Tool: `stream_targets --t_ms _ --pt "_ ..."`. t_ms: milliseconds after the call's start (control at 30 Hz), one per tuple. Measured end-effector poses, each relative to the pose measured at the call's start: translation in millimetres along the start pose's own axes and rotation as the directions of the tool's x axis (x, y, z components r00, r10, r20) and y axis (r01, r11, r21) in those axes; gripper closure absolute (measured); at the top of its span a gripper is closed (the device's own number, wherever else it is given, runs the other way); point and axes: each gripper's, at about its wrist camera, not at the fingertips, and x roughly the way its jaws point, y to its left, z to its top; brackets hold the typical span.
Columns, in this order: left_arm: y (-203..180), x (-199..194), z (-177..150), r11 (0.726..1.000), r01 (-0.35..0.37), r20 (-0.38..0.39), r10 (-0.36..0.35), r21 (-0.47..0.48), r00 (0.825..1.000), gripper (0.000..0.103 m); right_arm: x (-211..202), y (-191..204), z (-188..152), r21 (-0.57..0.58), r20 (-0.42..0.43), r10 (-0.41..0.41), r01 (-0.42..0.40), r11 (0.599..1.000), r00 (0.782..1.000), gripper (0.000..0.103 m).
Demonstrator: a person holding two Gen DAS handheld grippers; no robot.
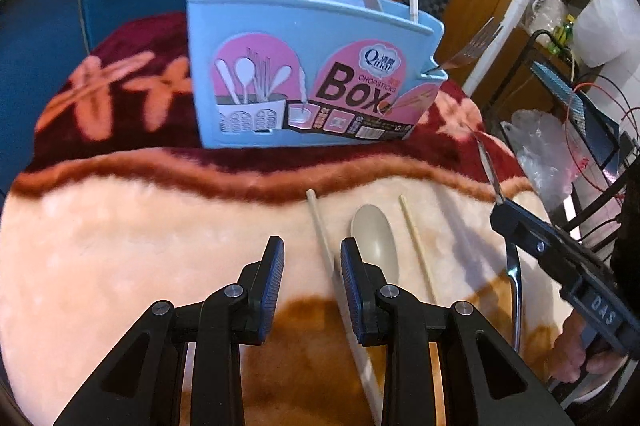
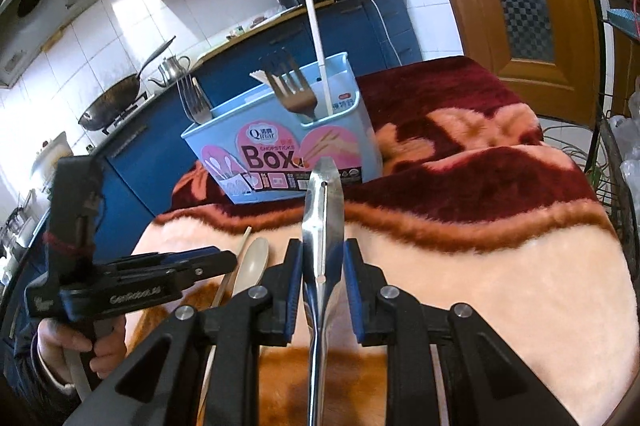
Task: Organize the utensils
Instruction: 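Grasp a wooden chopstick with the left tool while the right tool grasps the silver server, then lower the chopstick into the caddy with the left tool while the right tool drops the server in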
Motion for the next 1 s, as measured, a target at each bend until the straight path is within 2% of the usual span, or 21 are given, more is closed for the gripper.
stream_targets --t_ms 33,67,233,300,400,500,600,767,900,1000 --pt "-0.2 3.7 2.8 1.000 0.006 -0.022 -0.006 -0.001 1.000 0.082 -1.1 -1.4 -0.4 0.003 0.004 0.005 -0.005 1.000 1.000 0.080" --pt "-0.4 6.2 4.5 1.000 0.008 -0.036 -0.008 -0.002 0.999 0.084 -2.1 -2.4 -1.0 0.007 0.010 0.011 -0.011 1.000 1.000 0.080" --pt "0.6 16.8 14.8 0.999 0.028 -0.107 -0.031 -0.025 0.994 0.085 -6.4 -6.1 -3.6 0.011 0.029 0.030 -0.030 0.999 0.999 0.080" --pt "0.7 18.3 17.1 0.999 0.031 -0.123 -0.034 -0.026 0.992 0.085 -7.9 -6.8 -4.6 0.011 0.035 0.037 -0.038 0.999 0.999 0.080" --pt "2.8 19.4 19.4 0.999 0.031 -0.129 -0.035 -0.033 0.991 0.093 -10.1 -6.8 -5.4 0.012 0.043 0.046 -0.047 0.999 0.998 0.080" --pt "10.7 17.1 16.5 0.993 0.076 -0.116 -0.086 -0.091 0.990 0.096 -13.9 -4.8 -5.2 0.008 0.057 0.051 -0.051 0.999 0.997 0.080" --pt "12.1 7.9 11.8 0.988 0.117 -0.065 -0.124 -0.106 0.990 0.097 -17.4 -4.5 -2.8 0.007 0.070 0.049 -0.050 0.999 0.996 0.080" --pt "3.3 -26.9 8.1 0.984 0.167 0.076 -0.162 -0.065 0.984 0.099 -24.8 -4.1 1.5 0.008 0.115 0.056 -0.057 0.998 0.992 0.080" --pt "-1.8 -58.8 12.8 0.985 0.169 0.226 -0.159 -0.025 0.961 0.099 -31.5 1.9 6.3 -0.015 0.157 0.062 -0.061 0.998 0.986 0.080" --pt "-1.9 -79.0 19.9 0.988 0.157 0.322 -0.148 -0.004 0.935 0.099 -36.0 6.4 12.7 -0.028 0.186 0.055 -0.051 0.998 0.981 0.080"
